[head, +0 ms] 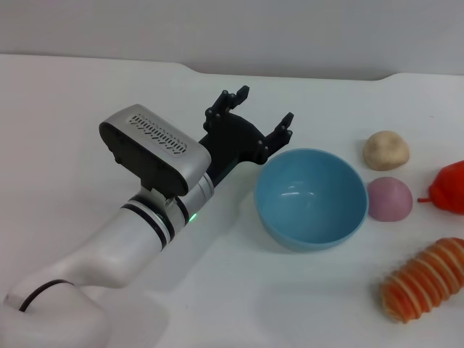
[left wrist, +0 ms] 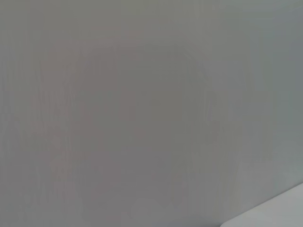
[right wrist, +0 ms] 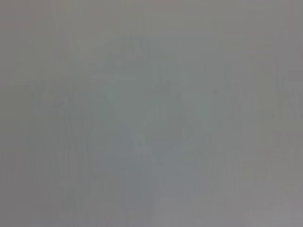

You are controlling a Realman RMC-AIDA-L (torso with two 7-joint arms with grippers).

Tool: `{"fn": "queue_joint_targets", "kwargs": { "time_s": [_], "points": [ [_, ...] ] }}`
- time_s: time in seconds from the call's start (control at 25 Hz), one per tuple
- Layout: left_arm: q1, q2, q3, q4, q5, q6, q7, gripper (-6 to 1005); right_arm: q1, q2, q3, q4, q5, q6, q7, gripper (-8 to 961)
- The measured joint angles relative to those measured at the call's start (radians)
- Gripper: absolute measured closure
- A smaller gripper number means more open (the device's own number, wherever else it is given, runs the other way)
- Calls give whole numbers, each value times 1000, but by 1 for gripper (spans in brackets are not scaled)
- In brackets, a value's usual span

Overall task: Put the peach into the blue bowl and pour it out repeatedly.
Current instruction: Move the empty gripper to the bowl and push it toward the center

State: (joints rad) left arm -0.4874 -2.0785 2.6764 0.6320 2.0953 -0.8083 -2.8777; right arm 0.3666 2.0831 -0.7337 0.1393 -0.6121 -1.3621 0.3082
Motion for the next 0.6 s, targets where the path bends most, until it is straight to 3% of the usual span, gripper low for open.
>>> {"fn": "queue_joint_targets", "kwargs": {
  "time_s": [0.4,0.6],
  "points": [
    [-4,0,-1,-2,4,20,0,189,1,0,4,1,0,7,0,201],
    [-2,10,-81,94,-49,188,-1,188,5,0,4,0,5,11,7,201]
  ]
}}
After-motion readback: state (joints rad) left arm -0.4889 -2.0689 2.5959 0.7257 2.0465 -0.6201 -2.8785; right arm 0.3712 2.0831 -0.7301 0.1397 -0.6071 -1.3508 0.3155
